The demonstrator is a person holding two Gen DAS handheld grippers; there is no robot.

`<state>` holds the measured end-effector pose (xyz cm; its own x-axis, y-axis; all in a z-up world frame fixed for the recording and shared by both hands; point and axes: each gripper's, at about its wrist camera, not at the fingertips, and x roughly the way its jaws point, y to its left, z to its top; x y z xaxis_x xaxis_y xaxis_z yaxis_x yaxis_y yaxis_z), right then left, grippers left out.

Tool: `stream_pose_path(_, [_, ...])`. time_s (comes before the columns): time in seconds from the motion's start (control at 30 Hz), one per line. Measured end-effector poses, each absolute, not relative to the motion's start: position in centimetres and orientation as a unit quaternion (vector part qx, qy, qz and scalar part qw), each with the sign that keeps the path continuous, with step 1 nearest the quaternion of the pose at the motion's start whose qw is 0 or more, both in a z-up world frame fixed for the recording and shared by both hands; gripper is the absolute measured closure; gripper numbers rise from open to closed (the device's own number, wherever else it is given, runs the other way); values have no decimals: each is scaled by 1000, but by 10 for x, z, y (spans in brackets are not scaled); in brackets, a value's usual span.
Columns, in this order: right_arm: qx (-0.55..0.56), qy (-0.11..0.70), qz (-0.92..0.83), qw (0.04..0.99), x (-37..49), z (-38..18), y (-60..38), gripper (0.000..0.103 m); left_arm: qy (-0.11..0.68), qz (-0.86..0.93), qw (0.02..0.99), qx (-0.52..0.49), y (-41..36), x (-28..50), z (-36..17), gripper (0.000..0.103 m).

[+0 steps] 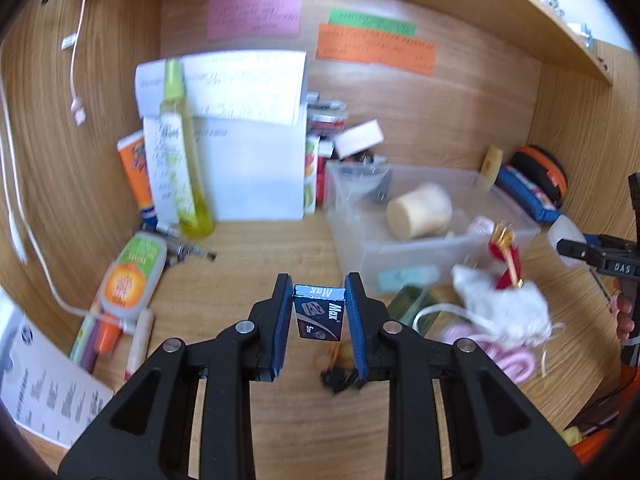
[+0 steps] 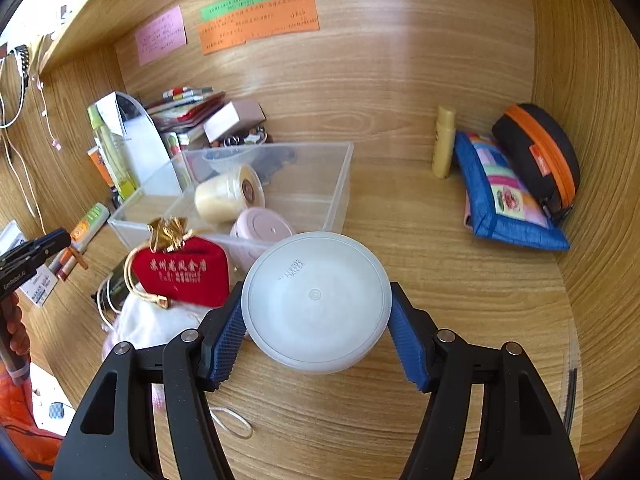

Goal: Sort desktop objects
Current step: 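Carry the Max box with the left gripper over the clear box while the right carries the white container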

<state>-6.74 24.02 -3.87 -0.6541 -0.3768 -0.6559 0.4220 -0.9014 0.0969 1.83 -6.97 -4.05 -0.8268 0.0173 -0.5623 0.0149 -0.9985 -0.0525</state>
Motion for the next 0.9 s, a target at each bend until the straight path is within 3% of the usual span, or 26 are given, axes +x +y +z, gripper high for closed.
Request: stream_pose_path(0.9, [287, 79, -918, 263, -117, 18, 176, 40, -22, 966, 51, -251, -47, -67, 3, 77])
